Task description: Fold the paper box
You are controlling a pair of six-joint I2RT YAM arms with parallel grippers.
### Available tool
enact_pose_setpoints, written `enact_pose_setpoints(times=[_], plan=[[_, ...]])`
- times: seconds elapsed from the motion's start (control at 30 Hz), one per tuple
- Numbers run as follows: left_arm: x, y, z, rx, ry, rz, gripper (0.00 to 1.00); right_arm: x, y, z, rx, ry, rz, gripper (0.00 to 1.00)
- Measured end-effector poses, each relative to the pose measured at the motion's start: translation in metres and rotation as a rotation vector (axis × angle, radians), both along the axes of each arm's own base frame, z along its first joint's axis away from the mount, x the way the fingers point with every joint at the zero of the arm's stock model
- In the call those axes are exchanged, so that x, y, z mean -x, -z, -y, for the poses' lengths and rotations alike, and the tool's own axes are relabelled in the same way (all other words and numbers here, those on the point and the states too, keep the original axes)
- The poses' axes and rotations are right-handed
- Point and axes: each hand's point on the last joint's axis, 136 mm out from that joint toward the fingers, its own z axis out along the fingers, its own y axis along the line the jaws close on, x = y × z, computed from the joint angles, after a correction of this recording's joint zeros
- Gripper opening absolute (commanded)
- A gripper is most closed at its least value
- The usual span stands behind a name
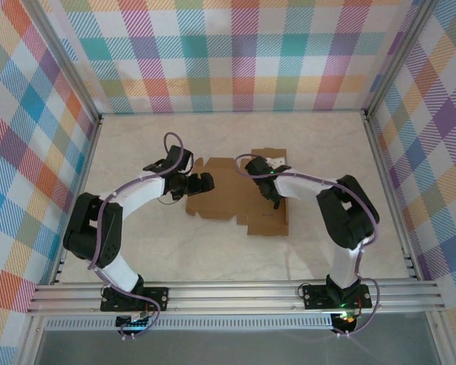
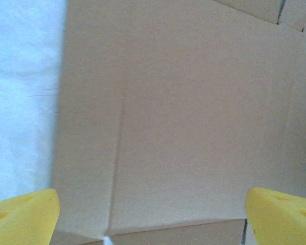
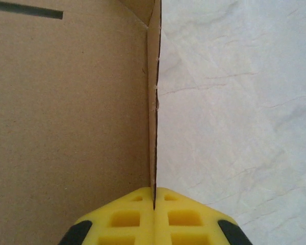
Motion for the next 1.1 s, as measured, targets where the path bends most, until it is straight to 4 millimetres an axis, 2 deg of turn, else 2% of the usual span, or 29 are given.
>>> enact_pose_setpoints(times=[0.17,0.3,0.5,0.67,0.77,0.93,1.1], plan=[[0.0,-0.011,-0.008,0.002,-0.002,0.043,0.94,-0.001,0.001,0.003,0.13,0.014,-0.01,0.0],[0.001,-0.015,-0.01,0.001,0.007,0.06,0.95,-0.001,-0.003,0.003,0.136,-0.005,-0.002,0.0],[0.0,-0.018,-0.004,0.033,0.028,0.064,0.93,0.011,-0.008,-0.01,-0.11,-0.137,-0.016,0.0],[-0.001,-0.019,0.003,0.067,0.039,0.065,0.93,0.007,-0.001,-0.026,-0.359,-0.227,-0.034,0.0],[0.0,-0.018,0.005,0.073,0.039,0.06,0.93,0.004,0.005,-0.024,-0.419,-0.231,-0.041,0.0],[0.001,-0.02,0.007,0.079,0.034,0.057,0.93,-0.005,0.004,-0.017,-0.358,-0.215,-0.003,0.0],[0.001,-0.02,0.008,0.077,0.035,0.061,0.94,-0.012,0.008,-0.016,-0.179,-0.187,0.019,0.0]])
